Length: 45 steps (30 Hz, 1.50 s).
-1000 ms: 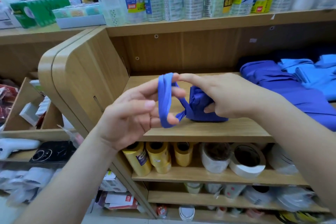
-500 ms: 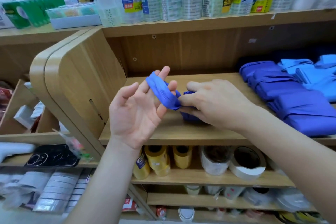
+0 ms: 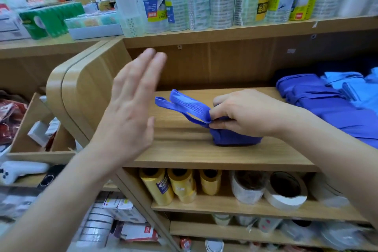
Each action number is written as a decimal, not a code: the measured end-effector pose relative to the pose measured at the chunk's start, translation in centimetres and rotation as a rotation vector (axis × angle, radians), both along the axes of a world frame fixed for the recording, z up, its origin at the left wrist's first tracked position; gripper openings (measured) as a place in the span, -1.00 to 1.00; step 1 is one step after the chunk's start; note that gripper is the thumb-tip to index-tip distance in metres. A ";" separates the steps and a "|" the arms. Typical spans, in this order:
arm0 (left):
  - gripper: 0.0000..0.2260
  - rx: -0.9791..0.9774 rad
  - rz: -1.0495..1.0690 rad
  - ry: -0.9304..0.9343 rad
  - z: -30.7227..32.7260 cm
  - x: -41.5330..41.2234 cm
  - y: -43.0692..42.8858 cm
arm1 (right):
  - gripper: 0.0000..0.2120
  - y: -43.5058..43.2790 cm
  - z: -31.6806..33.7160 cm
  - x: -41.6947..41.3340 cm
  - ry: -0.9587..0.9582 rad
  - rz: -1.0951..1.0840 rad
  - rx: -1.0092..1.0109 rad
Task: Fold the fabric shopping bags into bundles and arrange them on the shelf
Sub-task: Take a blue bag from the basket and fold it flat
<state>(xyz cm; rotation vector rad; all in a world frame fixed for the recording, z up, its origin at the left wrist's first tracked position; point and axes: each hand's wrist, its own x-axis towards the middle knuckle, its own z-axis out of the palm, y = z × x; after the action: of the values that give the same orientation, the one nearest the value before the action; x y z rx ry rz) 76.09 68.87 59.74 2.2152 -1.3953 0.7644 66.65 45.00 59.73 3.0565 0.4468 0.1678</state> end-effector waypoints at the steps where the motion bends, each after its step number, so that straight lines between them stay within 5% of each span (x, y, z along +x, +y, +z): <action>1: -0.04 0.114 -0.019 -0.149 0.7 0.6 -0.6 | -0.83 0.0 0.1 0.0 0.004 0.013 0.010; 4: -0.62 0.275 -0.256 -0.171 1.6 1.9 -2.4 | -0.86 0.0 0.1 -0.1 0.032 0.037 0.037; 6: -0.93 0.176 -0.376 0.174 1.8 1.2 -2.1 | -0.90 -0.3 -0.1 -0.3 0.035 0.025 0.061; 9: -0.76 -0.040 -0.475 0.805 2.3 -0.1 -1.6 | -0.93 -0.7 -0.2 -0.5 0.032 0.016 0.258; 14: -0.74 -0.497 -0.642 1.264 1.9 0.1 -1.6 | -0.70 0.1 -0.6 -1.3 0.074 0.062 0.669; 17: -0.62 -0.526 -0.695 1.563 0.8 0.7 -1.7 | -0.52 -0.2 -0.2 -2.1 0.045 0.027 0.769; 20: -0.53 -0.418 -0.737 1.751 0.3 0.8 -1.9 | -0.29 0.2 0.3 -2.6 0.062 0.023 0.610; 23: -0.41 -0.385 -0.713 1.816 0.8 0.7 -2.6 | -0.17 1.1 1.1 -2.9 0.075 -0.003 0.172; 27: -0.33 -0.393 -0.761 1.811 1.9 -0.1 -3.7 | -0.34 2.1 1.5 -2.1 -0.009 -0.063 -0.056; 29: -0.38 -0.503 -0.745 1.814 2.2 -0.6 -4.0 | -0.47 1.7 1.0 -1.9 -0.097 -0.067 0.033; 33: -0.83 -0.778 -0.407 1.867 0.5 -1.6 -4.2 | -0.71 0.0 -0.6 -2.3 -0.210 -0.006 0.229; 36: -0.74 -0.675 -0.228 1.753 -1.0 -1.4 -3.7 | -0.75 -0.7 -0.8 -2.2 -0.156 0.002 0.365; 40: -0.42 -0.486 -0.331 1.167 0.0 -0.7 -1.8 | -0.75 -1.2 -0.4 -2.0 0.005 -0.003 0.552; 42: -0.36 -0.130 -0.423 0.725 1.1 -0.8 -1.3 | -0.76 -1.5 -0.4 -2.1 0.092 0.012 0.656; 44: -0.44 0.203 -0.374 0.227 1.1 -0.7 -1.8 | -0.74 -1.6 -0.4 -2.1 0.167 0.036 0.725; 45: -0.58 0.268 -0.365 0.123 0.9 -0.6 -2.1 | -0.75 -1.7 -0.3 -2.1 0.202 0.040 0.754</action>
<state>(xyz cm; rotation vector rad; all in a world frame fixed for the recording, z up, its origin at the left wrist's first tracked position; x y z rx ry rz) 75.49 66.77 60.61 2.0590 -1.8555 0.3254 64.52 43.31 59.45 3.8292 0.5599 0.0264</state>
